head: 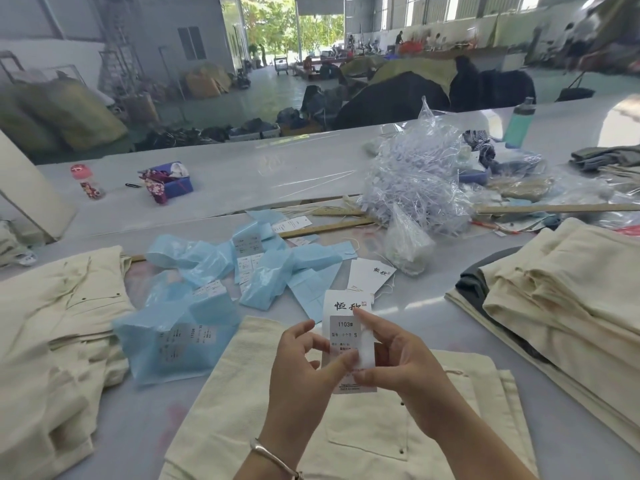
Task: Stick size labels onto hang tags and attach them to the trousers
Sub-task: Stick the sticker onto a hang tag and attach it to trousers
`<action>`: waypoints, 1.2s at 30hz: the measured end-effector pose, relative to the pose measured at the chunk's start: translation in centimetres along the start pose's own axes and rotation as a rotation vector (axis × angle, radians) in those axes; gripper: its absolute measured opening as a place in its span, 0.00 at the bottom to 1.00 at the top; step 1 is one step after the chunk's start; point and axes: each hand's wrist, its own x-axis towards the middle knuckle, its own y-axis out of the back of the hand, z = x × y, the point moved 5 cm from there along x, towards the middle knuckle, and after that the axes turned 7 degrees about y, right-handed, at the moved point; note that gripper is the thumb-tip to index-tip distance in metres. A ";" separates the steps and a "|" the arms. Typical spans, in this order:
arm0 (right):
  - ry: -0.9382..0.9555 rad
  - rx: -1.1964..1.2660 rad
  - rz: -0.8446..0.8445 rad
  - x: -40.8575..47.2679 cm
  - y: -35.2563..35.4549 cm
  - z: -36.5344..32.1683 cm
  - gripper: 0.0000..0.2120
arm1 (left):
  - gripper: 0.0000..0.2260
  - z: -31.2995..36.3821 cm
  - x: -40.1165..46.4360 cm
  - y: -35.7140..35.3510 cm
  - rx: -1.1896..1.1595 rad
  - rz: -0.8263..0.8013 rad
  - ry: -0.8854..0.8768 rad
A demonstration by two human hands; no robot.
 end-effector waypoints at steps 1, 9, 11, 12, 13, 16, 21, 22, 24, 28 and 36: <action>0.005 -0.002 0.002 0.0 -0.1 0.0 0.40 | 0.12 0.1 -0.1 0.0 0.010 0.002 -0.009; 0.101 -0.006 0.056 -0.2 -1.2 0.3 0.36 | 0.17 1.3 -1.0 0.1 0.145 0.116 -0.164; 0.108 -0.004 0.066 -0.1 -1.2 0.3 0.36 | 0.16 0.9 -0.9 0.1 0.126 0.101 -0.142; 0.108 0.001 0.067 -0.1 -1.2 0.3 0.36 | 0.16 0.8 -0.8 0.0 0.132 0.096 -0.130; 0.105 0.006 0.068 0.0 -1.2 0.3 0.36 | 0.16 0.7 -0.8 0.0 0.145 0.092 -0.121; 0.096 0.027 0.075 0.2 -1.2 0.2 0.35 | 0.16 0.5 -0.8 -0.2 0.163 0.111 -0.130; 0.097 0.059 0.090 0.7 -1.4 0.0 0.35 | 0.18 0.8 -1.0 -0.3 0.113 0.125 -0.119; 0.096 0.064 0.094 0.7 -1.4 0.0 0.36 | 0.23 0.9 -0.9 -0.1 0.091 0.120 -0.101; 0.090 0.073 0.090 0.7 -1.3 -0.1 0.38 | 0.33 0.9 -0.5 0.4 0.023 0.095 -0.062; 0.083 0.122 0.070 1.0 -1.3 -0.1 0.40 | 0.32 0.5 -0.3 0.1 -0.399 -0.075 0.034; 0.043 0.307 0.225 2.0 -1.3 0.2 0.31 | 0.30 0.4 0.0 -0.7 -0.498 -0.137 0.038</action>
